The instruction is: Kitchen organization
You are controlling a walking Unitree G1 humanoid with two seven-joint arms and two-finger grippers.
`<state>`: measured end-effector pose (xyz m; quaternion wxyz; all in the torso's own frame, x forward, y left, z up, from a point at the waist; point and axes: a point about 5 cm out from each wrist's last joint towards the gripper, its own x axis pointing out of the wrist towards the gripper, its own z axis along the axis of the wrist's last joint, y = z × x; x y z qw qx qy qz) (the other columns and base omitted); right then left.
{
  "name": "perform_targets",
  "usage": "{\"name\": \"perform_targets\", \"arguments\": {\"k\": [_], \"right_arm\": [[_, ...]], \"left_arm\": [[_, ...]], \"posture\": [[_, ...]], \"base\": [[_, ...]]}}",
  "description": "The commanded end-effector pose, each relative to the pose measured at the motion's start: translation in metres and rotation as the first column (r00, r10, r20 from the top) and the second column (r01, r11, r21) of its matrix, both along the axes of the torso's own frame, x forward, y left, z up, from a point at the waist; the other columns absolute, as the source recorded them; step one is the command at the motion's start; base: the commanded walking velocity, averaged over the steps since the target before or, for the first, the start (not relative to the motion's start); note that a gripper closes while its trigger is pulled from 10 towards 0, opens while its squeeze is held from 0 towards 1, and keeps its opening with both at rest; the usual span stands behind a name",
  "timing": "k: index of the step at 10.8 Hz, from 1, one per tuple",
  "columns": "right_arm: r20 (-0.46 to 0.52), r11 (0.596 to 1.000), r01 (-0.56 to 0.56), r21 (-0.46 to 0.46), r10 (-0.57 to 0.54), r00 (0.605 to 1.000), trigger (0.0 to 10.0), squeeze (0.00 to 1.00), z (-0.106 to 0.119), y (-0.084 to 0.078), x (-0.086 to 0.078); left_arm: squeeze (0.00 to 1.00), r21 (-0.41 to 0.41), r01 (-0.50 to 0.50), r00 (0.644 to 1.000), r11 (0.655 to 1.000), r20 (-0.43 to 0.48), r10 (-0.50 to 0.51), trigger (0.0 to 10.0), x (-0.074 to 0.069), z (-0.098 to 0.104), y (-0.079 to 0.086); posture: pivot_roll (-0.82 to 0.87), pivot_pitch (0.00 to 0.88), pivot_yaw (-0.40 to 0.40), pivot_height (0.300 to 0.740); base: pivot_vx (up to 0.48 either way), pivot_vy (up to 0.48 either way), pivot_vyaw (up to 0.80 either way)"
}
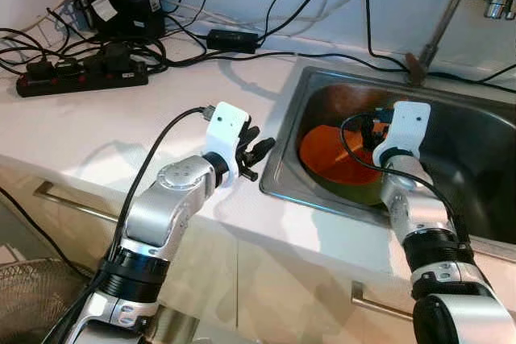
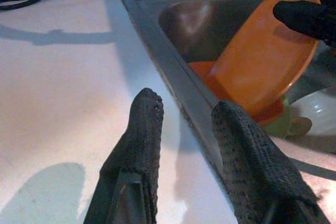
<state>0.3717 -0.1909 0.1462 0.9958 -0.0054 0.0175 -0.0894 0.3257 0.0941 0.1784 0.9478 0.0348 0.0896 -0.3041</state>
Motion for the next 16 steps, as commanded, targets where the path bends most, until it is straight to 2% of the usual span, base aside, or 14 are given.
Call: {"name": "perform_targets", "arguments": {"k": [1, 5, 6, 7, 8, 9, 10, 12, 13, 14, 15, 16], "right_arm": [[0.043, 1.0, -0.003, -0.027, 0.004, 0.999, 10.0, 0.0, 0.017, 0.001, 0.004], [0.049, 0.995, 0.007, -0.097, -0.002, 0.999, 10.0, 0.0, 0.023, -0.001, 0.004], [0.065, 0.997, -0.004, -0.083, 0.009, 0.998, 10.0, 0.62, 0.025, 0.001, 0.005], [0.078, 0.997, -0.005, -0.077, 0.011, 0.997, 10.0, 0.66, 0.026, 0.003, 0.005], [0.08, 0.997, -0.009, -0.079, 0.016, 0.997, 10.0, 0.16, 0.027, 0.004, 0.004], [0.076, 0.997, -0.015, -0.081, 0.021, 0.997, 10.0, 0.0, 0.025, 0.006, 0.004], [0.074, 0.997, -0.016, -0.081, 0.022, 0.997, 10.0, 0.0, 0.024, 0.006, 0.003], [0.135, 0.995, -0.078, -0.059, 0.085, 0.987, 10.0, 0.0, 0.027, 0.019, 0.001], [0.229, 0.988, -0.147, -0.049, 0.154, 0.961, 10.0, 0.0, 0.034, 0.033, -0.005], [0.273, 0.986, -0.162, -0.049, 0.169, 0.947, 10.0, 0.0, 0.038, 0.039, -0.007], [0.347, 0.98, -0.196, -0.041, 0.198, 0.917, 10.0, 0.0, 0.044, 0.05, -0.012], [0.365, 0.974, -0.225, -0.031, 0.221, 0.905, 10.0, 0.0, 0.043, 0.058, -0.015]], "left_arm": [[0.0, 0.009, -0.001, 1.0, 1.0, 0.001, 0.001, 10.0, 0.002, 0.003, 0.0], [0.0, 0.006, -0.003, 1.0, 1.0, -0.003, 0.003, 10.0, 0.001, 0.003, -0.001], [0.0, 0.005, -0.003, 1.0, 1.0, -0.004, 0.003, 10.0, 0.001, 0.003, -0.001], [0.0, 0.002, -0.005, 1.0, 1.0, -0.005, 0.005, 10.0, 0.001, 0.002, -0.001], [0.0, 0.002, -0.005, 1.0, 1.0, -0.006, 0.005, 10.0, 0.001, 0.002, 0.0], [0.0, 0.003, -0.004, 1.0, 1.0, -0.007, 0.004, 10.0, 0.001, 0.001, -0.001], [0.0, 0.0, -0.007, 1.0, 1.0, -0.003, 0.007, 10.0, 0.001, 0.001, -0.001], [0.0, -0.049, -0.111, 0.983, 0.993, 0.143, 0.117, 10.0, 0.008, 0.008, 0.001], [0.0, -0.127, -0.237, 0.925, 0.963, 0.274, 0.264, 10.0, 0.014, 0.021, 0.01], [0.0, -0.169, -0.273, 0.894, 0.947, 0.32, 0.314, 10.0, 0.014, 0.027, 0.014], [0.0, -0.19, -0.319, 0.831, 0.928, 0.416, 0.371, 10.0, 0.015, 0.036, 0.019], [0.0, -0.207, -0.337, 0.808, 0.918, 0.436, 0.395, 10.0, 0.016, 0.036, 0.021]], "posture": [[0.22, 0.039, -0.017, 0.74], [0.22, 0.039, -0.018, 0.74], [0.22, 0.035, -0.019, 0.74], [0.22, 0.035, -0.017, 0.74], [0.22, 0.036, -0.017, 0.74], [0.22, 0.035, -0.018, 0.74], [0.21, 0.035, -0.018, 0.74], [0.21, 0.032, -0.015, 0.74], [0.21, 0.024, -0.014, 0.74], [0.21, 0.014, -0.014, 0.74], [0.2, 0.0, -0.013, 0.74], [0.2, 0.0, -0.013, 0.74]], "base": [[0.0, 0.0, 0.0], [0.0, 0.0, 0.0], [0.0, 0.0, 0.0], [0.0, 0.0, 0.0], [0.0, 0.0, 0.0], [0.0, 0.0, 0.0], [0.0, 0.0, 0.0], [0.0, 0.0, 0.0], [0.0, 0.0, 0.0], [0.0, 0.0, 0.0], [0.0, 0.0, 0.0], [0.0, 0.0, 0.0]]}}
